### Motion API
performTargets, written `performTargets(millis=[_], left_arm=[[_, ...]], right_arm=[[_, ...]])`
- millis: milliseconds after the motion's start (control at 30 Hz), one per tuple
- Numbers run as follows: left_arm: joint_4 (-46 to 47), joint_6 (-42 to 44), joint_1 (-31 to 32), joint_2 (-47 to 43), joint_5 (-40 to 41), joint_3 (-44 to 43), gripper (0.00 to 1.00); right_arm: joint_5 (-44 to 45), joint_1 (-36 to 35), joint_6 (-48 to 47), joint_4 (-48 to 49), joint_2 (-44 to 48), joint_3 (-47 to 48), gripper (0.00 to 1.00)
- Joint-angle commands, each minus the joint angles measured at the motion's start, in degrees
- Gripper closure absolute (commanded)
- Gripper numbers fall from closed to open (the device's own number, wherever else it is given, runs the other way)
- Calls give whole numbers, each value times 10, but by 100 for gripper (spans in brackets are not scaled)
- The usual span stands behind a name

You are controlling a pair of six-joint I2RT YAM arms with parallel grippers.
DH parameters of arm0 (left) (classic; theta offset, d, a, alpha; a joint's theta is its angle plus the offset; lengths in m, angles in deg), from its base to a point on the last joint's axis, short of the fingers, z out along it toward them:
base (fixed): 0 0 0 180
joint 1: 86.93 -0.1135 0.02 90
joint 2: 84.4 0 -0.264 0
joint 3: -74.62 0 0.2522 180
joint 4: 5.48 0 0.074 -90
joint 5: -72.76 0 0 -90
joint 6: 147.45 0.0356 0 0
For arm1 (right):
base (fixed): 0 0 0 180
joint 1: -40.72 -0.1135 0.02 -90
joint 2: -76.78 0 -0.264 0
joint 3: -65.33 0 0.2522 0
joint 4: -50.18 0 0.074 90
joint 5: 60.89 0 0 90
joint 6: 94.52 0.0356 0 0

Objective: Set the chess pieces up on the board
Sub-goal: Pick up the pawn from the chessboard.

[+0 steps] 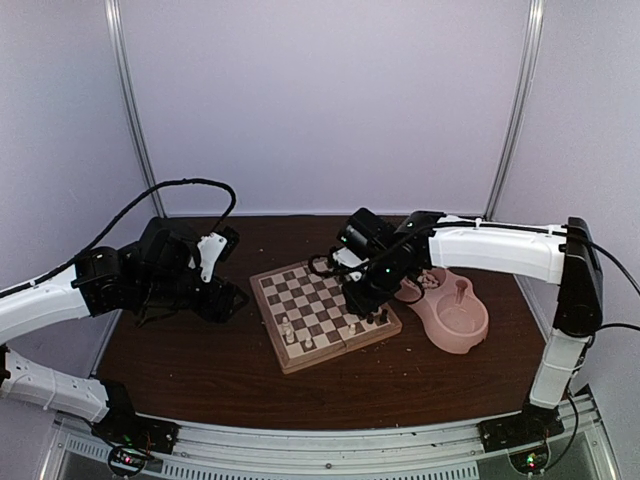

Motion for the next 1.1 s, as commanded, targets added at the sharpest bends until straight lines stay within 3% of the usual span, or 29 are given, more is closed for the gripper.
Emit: performTargets(millis=[0, 267, 1067], left_arm=[[3, 4, 1, -3, 6, -1, 36], [3, 1, 1, -2, 3, -3, 36], [3, -2, 1, 4, 13, 1, 36]], right_arm=[[22, -6, 32, 116, 45, -72, 68], [61, -28, 36, 136, 26, -92, 73], [106, -38, 39, 107, -57, -68, 74]])
